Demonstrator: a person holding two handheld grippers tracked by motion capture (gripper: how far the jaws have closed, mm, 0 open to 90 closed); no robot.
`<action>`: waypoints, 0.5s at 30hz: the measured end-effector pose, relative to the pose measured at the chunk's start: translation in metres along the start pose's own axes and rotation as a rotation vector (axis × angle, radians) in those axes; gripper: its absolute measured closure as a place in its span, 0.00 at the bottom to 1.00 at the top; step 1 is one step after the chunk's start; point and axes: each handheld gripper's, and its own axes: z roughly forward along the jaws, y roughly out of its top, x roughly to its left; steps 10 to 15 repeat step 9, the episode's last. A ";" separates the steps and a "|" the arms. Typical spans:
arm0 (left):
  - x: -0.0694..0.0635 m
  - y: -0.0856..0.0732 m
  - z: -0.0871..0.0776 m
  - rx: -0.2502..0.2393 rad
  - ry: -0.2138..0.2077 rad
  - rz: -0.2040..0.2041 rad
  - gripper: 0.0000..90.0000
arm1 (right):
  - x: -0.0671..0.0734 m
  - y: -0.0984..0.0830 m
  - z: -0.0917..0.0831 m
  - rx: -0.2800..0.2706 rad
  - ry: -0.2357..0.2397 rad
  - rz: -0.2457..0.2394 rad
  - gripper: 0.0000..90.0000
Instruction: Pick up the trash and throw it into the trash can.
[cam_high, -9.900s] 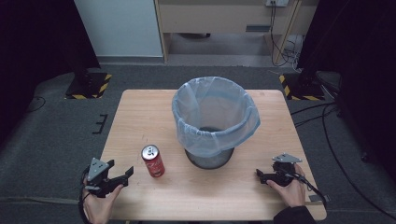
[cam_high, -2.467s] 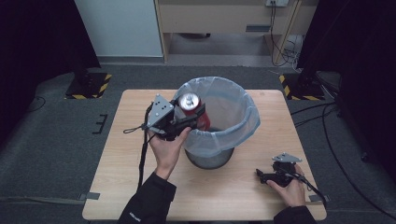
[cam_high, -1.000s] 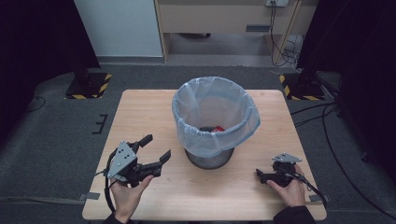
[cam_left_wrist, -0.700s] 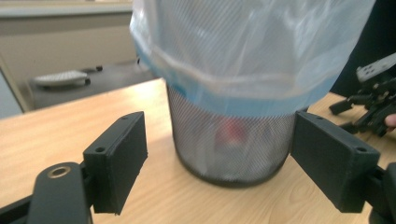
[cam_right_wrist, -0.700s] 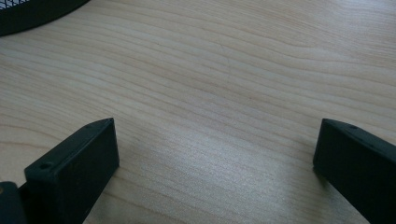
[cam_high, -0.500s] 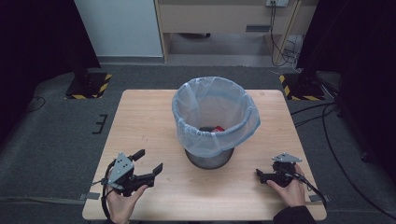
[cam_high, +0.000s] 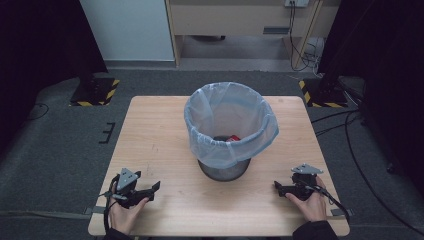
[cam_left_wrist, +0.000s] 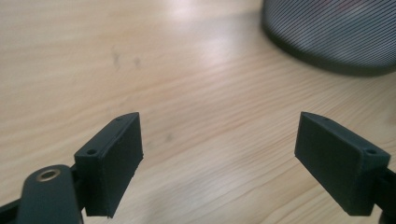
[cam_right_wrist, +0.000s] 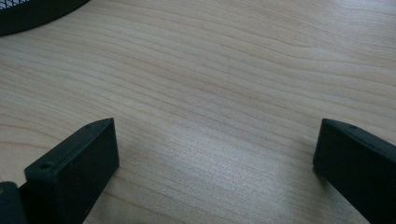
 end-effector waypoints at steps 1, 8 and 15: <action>0.003 -0.003 0.002 0.017 0.011 -0.002 0.16 | 0.000 0.000 0.000 0.000 0.000 0.000 0.00; 0.013 -0.010 0.008 0.078 0.063 0.000 0.16 | -0.001 0.000 0.000 -0.001 -0.006 0.000 0.00; 0.014 -0.012 0.009 0.089 0.066 -0.001 0.16 | -0.001 0.000 0.000 0.001 -0.008 0.008 0.00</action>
